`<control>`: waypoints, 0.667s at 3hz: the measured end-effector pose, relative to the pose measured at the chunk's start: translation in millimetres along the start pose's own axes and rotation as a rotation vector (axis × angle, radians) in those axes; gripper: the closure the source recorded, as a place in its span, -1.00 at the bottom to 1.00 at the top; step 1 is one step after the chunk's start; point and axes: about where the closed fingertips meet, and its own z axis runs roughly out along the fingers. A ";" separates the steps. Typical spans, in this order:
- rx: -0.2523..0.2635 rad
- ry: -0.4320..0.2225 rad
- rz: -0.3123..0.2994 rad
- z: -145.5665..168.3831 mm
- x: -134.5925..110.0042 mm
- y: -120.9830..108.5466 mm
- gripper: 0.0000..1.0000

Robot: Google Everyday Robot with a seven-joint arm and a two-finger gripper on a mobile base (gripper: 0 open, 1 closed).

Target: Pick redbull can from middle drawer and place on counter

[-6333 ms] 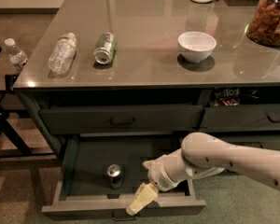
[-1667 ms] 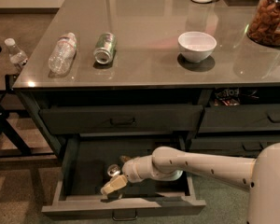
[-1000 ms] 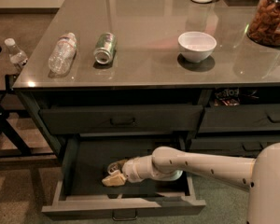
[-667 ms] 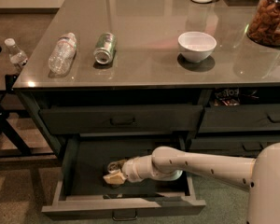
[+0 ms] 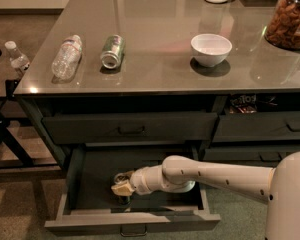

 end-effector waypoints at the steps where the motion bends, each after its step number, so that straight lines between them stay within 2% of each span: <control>1: 0.017 0.018 0.048 -5.7 -20.3 10.3 1.00; 2: 0.059 0.022 0.069 -27.0 -57.7 17.2 1.00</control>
Offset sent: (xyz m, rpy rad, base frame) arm 0.0249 -0.0025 0.1371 -0.0696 0.0149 -0.1399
